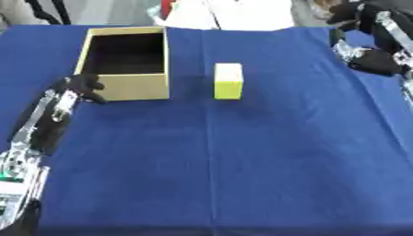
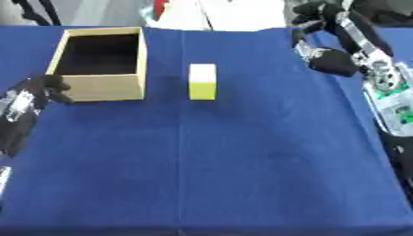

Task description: Pick up objects on the table and place them in the box.

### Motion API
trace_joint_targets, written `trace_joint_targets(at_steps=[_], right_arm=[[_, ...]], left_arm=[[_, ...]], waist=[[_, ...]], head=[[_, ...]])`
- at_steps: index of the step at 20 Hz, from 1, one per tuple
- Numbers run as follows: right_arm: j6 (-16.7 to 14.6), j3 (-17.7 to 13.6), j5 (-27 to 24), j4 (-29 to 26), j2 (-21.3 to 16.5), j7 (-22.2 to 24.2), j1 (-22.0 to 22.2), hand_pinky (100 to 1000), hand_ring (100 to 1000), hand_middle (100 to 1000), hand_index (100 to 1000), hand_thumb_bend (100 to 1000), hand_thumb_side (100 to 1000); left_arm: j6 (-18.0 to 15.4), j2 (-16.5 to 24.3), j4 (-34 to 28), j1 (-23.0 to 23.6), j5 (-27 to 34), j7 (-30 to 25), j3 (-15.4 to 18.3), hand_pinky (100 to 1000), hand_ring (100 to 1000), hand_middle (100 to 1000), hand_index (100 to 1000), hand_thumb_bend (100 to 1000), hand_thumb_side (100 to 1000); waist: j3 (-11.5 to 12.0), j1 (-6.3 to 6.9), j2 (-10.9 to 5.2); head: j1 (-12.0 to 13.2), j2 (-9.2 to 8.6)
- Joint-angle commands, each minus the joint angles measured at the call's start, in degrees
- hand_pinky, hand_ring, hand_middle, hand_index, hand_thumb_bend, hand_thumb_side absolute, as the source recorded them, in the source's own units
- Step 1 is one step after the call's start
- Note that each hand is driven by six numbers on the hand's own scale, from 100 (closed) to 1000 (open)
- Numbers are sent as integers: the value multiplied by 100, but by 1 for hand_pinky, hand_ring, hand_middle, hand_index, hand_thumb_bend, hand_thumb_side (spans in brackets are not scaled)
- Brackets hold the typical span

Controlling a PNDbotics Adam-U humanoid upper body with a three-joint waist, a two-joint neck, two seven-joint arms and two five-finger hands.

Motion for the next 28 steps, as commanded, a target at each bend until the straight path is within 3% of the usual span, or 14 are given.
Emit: trace_joint_targets(at_steps=[1,5,10,13,17,28], right_arm=[[-285,125,128,253,-136,574,-328,780,882,783,880,154,441],[-585,246,484,733,28,1425,-674,863,973,878,935,262,493],[-950,214,1195,1295,383,1998,-1007,910,997,902,945,390,446],[-1121,161,1656,1594,628,1988,-1153,922,999,908,950,469,390],[-1255,23,2220,2021,953,1811,-1314,924,997,902,952,502,347],[-1222,-360,3189,2840,1617,1269,-1609,924,995,889,952,460,360]], left_arm=[[3,84,-70,-27,22,-7,26,1000,600,648,773,232,748],[-3,82,-66,-16,24,-17,15,1000,601,649,773,231,748],[-10,78,-60,-9,34,-32,-2,1000,601,649,773,231,748],[-16,73,-55,-6,37,-47,-17,1000,602,649,773,230,747],[-26,70,-53,-9,49,-64,-38,1000,602,649,774,230,747],[-54,65,-49,-33,72,-111,-89,1000,604,649,774,228,746]], waist=[[15,4,-109],[39,15,-125],[78,30,-148],[110,40,-160],[179,56,-175],[339,99,-175]], head=[[-11,-19],[-23,1],[-36,19],[-60,35],[-87,44],[-173,48]])
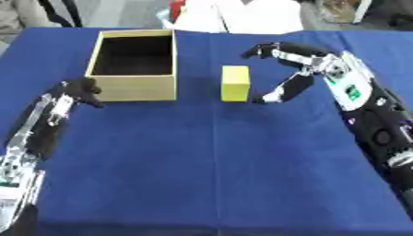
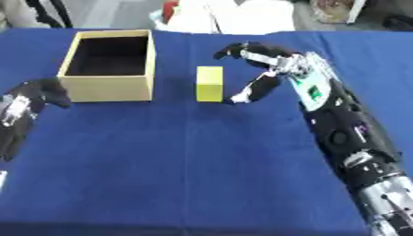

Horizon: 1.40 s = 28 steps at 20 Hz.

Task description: Pick up objects on the table and place them in the box.

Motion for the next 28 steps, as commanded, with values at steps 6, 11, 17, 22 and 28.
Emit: trace_joint_targets(at_steps=[6,11,17,22,28], right_arm=[[113,-270,543,317,300,-314,-280,920,990,878,949,429,377],[284,-403,774,469,406,-577,-313,909,978,859,944,406,377],[602,-553,1151,604,437,-1338,-307,901,960,839,939,392,387],[767,-580,1461,728,418,-1781,-286,886,928,806,928,390,413],[931,-602,1846,838,390,-1930,-281,877,914,781,896,414,446]], left_arm=[[-26,57,-71,-71,31,-51,-30,1000,605,650,774,227,748],[-31,51,-71,-81,24,-65,-43,1000,606,650,774,227,749],[-35,43,-69,-87,9,-75,-49,1000,607,650,774,227,751],[-33,36,-68,-86,-2,-73,-46,1000,608,650,774,227,752],[-34,30,-67,-82,-5,-74,-45,1000,609,651,774,228,751]], waist=[[101,29,-85],[173,33,-63],[235,38,-33],[229,40,-22],[223,48,-26]], head=[[-81,45],[-108,41],[-127,42],[-121,46],[-119,48]])
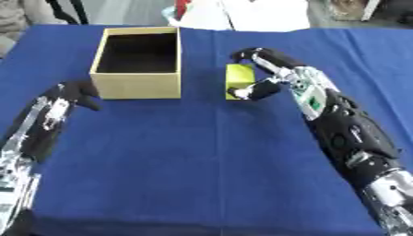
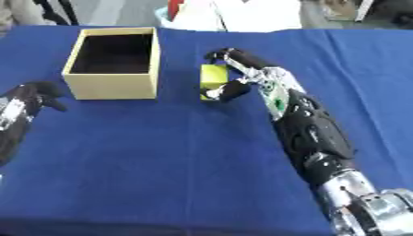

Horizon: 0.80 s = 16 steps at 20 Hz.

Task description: Pick up objects on the table and place them in the box.

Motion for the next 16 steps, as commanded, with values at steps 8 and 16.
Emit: trace_joint_targets(at_steps=[8,16], right_arm=[[207,-90,581,-10,-126,-178,-113,861,870,723,671,412,420],[173,-50,453,-296,-131,-881,-180,836,828,649,514,323,202]], left_arm=[[-12,36,-66,-55,10,-9,21,1000,611,651,774,227,751],[-5,45,-67,-62,23,-6,23,1000,613,651,774,227,750]], waist=[[-18,17,-91],[-6,-5,-104]], head=[[-2,35],[-3,32]])
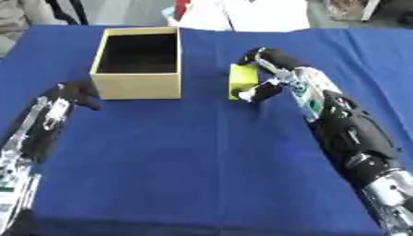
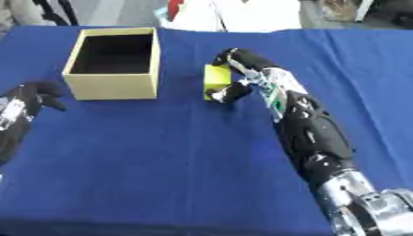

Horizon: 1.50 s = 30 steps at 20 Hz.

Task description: Pick up objects on the table and place them in the box.

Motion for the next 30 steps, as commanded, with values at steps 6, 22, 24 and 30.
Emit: trace_joint_targets(at_steps=[6,22,24,30], right_arm=[[-323,243,-633,-728,-56,-120,-349,833,824,641,512,333,121],[-356,403,-955,-1107,462,148,-683,822,811,628,591,343,102],[-296,362,-852,-1032,509,74,-663,819,807,624,604,326,118],[-26,249,-442,-803,585,-382,-562,807,797,618,636,286,154]], left_arm=[[-2,69,-68,-80,43,-22,4,1000,614,651,774,228,746],[28,74,-45,-380,201,-374,-349,1000,617,651,773,228,746],[29,65,-47,-404,203,-404,-373,1000,616,651,773,229,747],[33,38,-51,-435,176,-428,-383,1000,616,651,773,228,751]], waist=[[67,-23,-131],[885,-110,-97],[944,-109,-69],[985,-108,14]], head=[[-36,27],[-403,-165],[-447,-180],[-473,-200]])
